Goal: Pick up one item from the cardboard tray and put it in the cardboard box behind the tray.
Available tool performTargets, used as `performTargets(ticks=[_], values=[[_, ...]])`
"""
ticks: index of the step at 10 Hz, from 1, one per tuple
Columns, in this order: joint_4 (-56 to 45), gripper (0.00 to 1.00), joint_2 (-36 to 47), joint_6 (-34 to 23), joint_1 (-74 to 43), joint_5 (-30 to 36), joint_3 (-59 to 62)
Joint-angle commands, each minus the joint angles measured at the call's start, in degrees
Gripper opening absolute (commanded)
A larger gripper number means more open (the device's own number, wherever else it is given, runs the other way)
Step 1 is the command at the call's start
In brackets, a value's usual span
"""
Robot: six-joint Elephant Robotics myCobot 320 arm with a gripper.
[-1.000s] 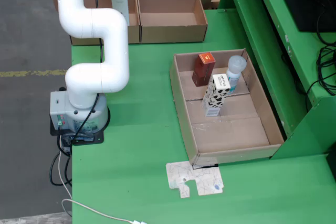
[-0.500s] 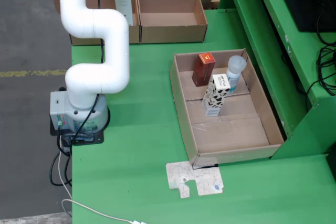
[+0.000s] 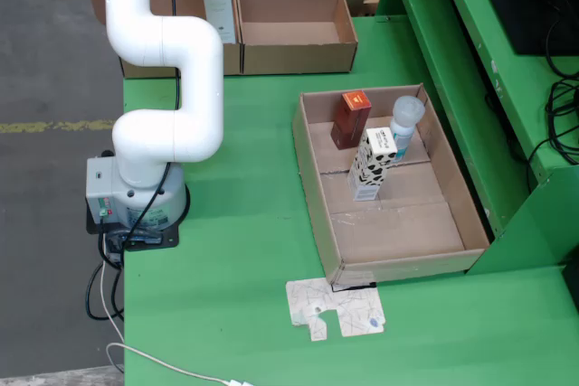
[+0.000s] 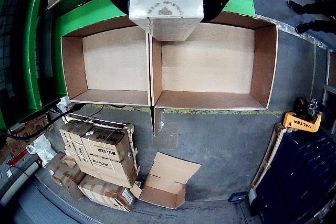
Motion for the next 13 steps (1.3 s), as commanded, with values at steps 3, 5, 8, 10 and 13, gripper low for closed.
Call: performTargets(ticks=[3, 5, 8, 10, 13], values=[[1.8, 0.00, -0.5, -2.0, -2.8, -0.7, 1.5], [1.7, 0.00, -0.5, -2.3, -3.1, -0.3, 1.5], [1.1, 0.00, -1.5, -2.4, -4.0, 0.8, 1.5], [0.3, 0.00, -2.2, -2.4, -4.4, 1.7, 1.5], [0.3, 0.00, -3.2, -2.5, -4.7, 2.2, 1.5]])
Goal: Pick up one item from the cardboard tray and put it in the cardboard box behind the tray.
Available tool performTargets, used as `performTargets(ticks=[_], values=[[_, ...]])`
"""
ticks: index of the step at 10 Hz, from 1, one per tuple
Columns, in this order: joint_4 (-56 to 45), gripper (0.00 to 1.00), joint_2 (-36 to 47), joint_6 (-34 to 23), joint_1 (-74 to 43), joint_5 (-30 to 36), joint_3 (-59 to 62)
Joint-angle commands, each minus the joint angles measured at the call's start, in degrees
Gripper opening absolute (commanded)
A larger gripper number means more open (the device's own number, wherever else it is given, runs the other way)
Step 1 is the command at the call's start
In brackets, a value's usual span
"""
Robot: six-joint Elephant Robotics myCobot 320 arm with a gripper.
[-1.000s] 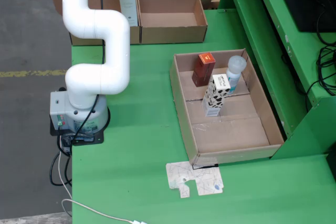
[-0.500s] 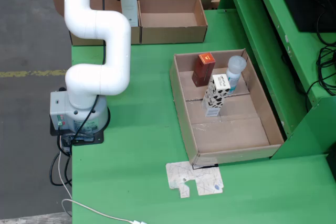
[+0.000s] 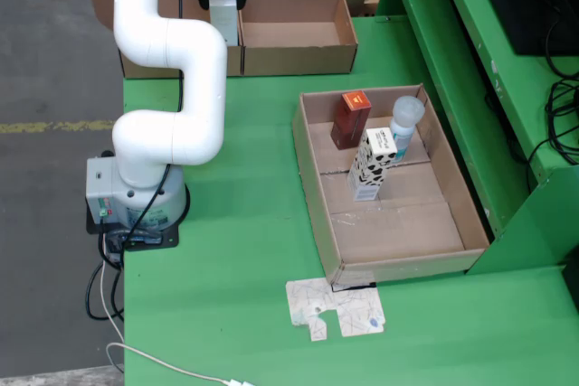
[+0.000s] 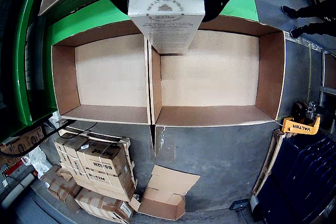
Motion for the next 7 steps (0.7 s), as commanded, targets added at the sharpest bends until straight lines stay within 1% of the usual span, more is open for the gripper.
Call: performTargets(ticks=[1, 7], values=[[-0.9, 0.00, 1.4, -0.3, -0.6, -0.1, 1.5], [-4.4, 0.00, 0.7, 1.4, 0.8, 0.2, 1.5]])
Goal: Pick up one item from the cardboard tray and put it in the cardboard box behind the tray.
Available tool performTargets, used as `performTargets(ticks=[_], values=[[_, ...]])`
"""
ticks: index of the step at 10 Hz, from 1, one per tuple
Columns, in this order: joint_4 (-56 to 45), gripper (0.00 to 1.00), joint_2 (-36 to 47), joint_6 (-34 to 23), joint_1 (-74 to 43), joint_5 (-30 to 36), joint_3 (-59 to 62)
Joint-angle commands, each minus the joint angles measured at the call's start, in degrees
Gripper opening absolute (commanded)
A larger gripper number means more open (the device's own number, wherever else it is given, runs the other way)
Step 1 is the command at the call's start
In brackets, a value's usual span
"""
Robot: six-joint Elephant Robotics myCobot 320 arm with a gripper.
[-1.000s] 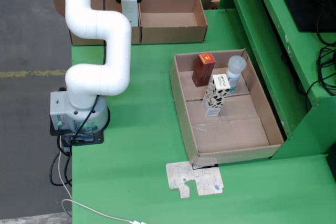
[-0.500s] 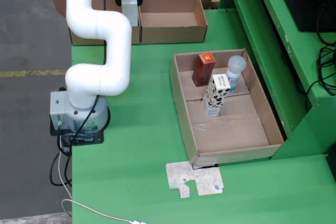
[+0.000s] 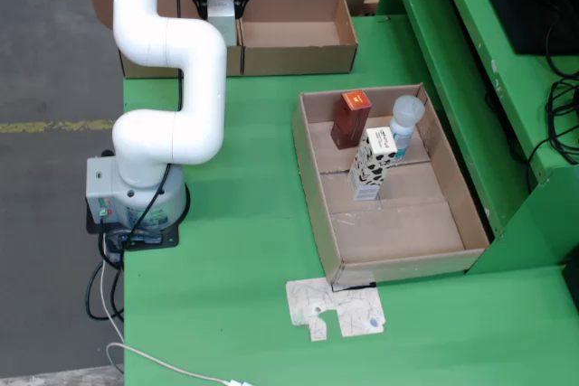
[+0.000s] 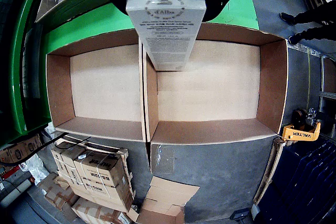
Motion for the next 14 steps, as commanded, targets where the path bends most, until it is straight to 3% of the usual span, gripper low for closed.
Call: performTargets(ticks=[1, 8, 14], values=[[0.8, 0.00, 0.2, 0.7, 0.7, -0.3, 1.5], [10.7, 0.00, -2.6, 0.7, 3.1, -4.6, 1.5], [10.6, 0.00, -2.6, 0.7, 3.1, -4.6, 1.5]])
